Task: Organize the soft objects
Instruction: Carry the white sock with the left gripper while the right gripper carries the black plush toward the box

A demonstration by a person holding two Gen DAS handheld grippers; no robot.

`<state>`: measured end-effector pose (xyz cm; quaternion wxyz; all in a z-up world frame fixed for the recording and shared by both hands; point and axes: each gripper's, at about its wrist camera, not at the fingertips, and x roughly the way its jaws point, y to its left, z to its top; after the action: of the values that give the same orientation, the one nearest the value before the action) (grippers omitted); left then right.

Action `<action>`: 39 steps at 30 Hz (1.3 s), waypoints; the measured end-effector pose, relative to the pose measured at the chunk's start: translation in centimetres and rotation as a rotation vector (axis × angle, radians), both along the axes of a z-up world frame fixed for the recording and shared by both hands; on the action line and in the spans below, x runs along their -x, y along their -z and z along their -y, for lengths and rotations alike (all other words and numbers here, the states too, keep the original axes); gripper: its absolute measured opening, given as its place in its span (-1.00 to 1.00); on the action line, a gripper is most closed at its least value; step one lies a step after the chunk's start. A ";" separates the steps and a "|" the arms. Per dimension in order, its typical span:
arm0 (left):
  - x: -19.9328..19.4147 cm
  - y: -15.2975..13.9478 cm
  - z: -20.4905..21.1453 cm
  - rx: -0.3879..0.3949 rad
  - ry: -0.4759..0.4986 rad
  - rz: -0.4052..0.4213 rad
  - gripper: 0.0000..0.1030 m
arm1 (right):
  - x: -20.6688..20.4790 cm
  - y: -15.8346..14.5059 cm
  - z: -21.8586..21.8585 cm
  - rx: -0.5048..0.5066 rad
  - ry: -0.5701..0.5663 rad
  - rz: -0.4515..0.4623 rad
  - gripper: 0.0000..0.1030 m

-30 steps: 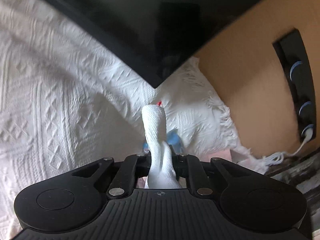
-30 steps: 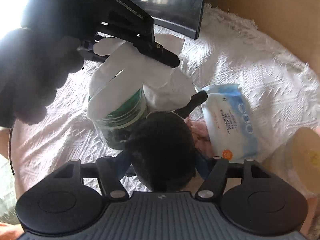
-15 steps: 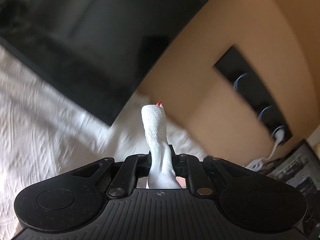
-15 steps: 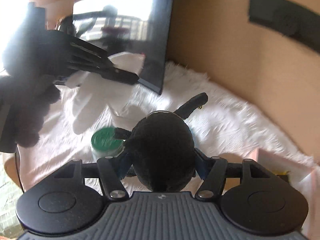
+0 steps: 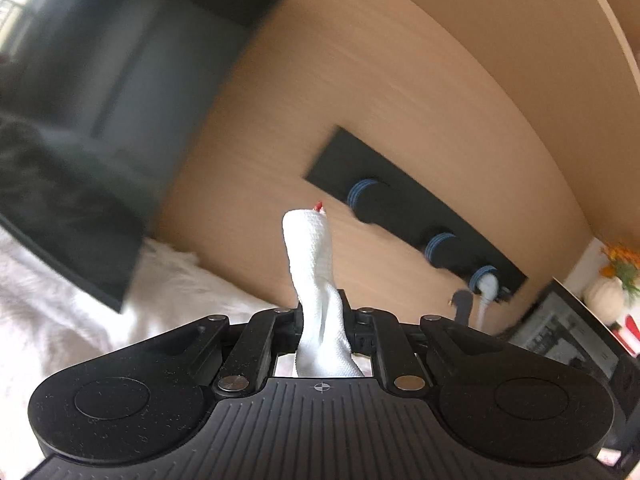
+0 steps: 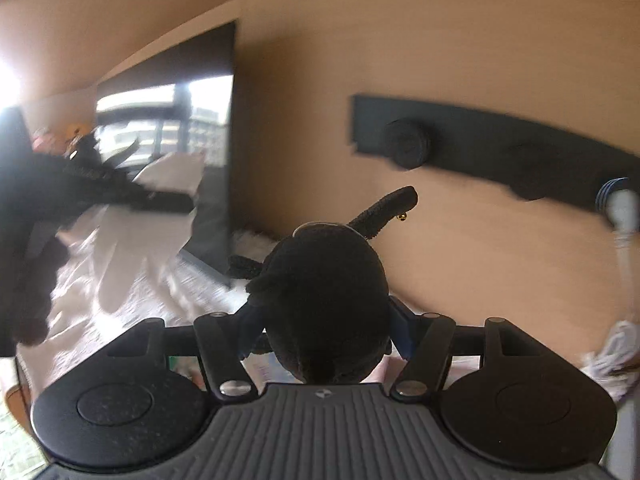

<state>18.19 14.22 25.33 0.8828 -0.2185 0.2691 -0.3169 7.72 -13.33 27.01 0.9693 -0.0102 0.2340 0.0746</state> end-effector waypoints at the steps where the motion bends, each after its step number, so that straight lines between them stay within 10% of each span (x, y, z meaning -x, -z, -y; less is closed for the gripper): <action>1: 0.2 -0.1 1.0 0.000 0.019 0.001 -0.77 | 0.4 -0.3 1.0 0.003 0.021 0.011 0.24; 27: -2.3 12.0 25.8 -0.034 0.421 -0.326 -0.74 | 2.6 5.6 14.6 0.011 0.462 0.083 0.24; 32: -3.0 17.3 29.1 -0.275 0.463 -0.447 -0.64 | 1.9 7.3 15.9 -0.022 0.481 0.039 0.24; 35: -2.5 19.3 30.9 -0.500 0.417 -0.405 -0.63 | 1.3 8.3 16.5 -0.045 0.488 -0.003 0.24; 39: -1.1 19.5 32.1 -0.608 0.423 -0.266 -0.67 | 1.2 9.2 16.9 -0.057 0.499 -0.025 0.24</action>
<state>19.28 -17.92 5.85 0.7798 0.0740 0.5018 -0.3668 6.49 -30.20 17.79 0.9546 0.0762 0.2392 -0.1605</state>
